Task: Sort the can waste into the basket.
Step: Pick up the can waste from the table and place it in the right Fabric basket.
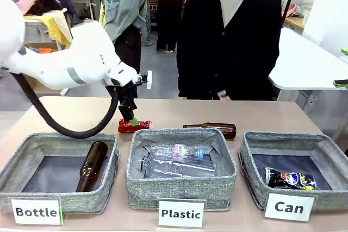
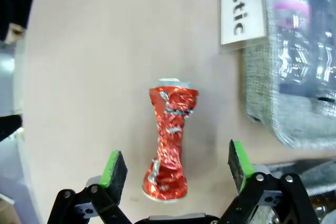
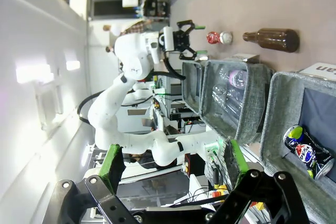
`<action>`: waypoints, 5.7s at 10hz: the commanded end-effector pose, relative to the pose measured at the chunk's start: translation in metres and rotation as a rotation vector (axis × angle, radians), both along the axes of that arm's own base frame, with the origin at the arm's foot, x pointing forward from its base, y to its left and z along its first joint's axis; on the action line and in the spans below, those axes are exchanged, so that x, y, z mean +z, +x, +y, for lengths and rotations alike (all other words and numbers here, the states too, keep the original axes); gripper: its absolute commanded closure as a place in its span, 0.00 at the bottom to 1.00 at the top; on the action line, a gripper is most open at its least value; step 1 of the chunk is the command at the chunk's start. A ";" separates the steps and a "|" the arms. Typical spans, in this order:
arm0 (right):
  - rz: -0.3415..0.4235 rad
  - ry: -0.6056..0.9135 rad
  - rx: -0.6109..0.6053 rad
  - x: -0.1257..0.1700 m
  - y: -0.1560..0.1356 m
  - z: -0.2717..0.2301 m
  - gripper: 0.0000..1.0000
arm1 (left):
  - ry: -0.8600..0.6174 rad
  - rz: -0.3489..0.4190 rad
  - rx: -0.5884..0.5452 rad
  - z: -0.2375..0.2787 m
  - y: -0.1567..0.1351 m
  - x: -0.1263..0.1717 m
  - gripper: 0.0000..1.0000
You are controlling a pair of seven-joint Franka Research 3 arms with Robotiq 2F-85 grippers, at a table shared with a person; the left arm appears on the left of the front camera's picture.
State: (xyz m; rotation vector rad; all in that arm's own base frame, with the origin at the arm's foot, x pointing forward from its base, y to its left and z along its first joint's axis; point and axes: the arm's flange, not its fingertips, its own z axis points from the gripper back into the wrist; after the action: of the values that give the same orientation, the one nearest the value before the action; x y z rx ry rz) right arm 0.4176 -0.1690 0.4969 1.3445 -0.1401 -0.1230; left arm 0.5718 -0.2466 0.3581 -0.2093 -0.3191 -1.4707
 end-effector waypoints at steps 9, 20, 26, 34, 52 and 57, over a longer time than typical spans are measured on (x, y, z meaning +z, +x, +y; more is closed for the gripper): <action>-0.017 -0.013 0.011 0.001 -0.002 -0.001 0.00 | 0.118 0.100 0.042 -0.015 0.040 -0.052 1.00; -0.017 -0.013 0.011 0.001 -0.002 -0.001 0.00 | -0.061 0.076 -0.005 0.075 -0.034 0.095 1.00; -0.017 -0.013 0.011 0.001 -0.002 -0.001 0.00 | -0.163 0.111 -0.192 0.263 -0.110 0.190 1.00; -0.017 -0.013 0.011 0.001 -0.002 -0.001 0.00 | -0.561 -0.055 -0.391 0.466 -0.198 0.213 1.00; 0.015 -0.225 -0.025 0.032 -0.088 -0.041 0.00 | -0.501 0.587 -0.119 -0.243 -0.113 0.112 1.00; -0.015 -0.481 -0.180 -0.006 -0.206 -0.115 0.00 | -0.565 0.348 -0.197 -0.389 -0.159 0.077 1.00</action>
State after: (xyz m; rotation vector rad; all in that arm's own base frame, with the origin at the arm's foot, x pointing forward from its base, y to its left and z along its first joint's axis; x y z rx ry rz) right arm 0.2105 -0.2885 0.5051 0.9023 -0.2531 -0.2284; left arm 0.4075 -0.6216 0.4429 -1.0289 -0.3874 -1.4597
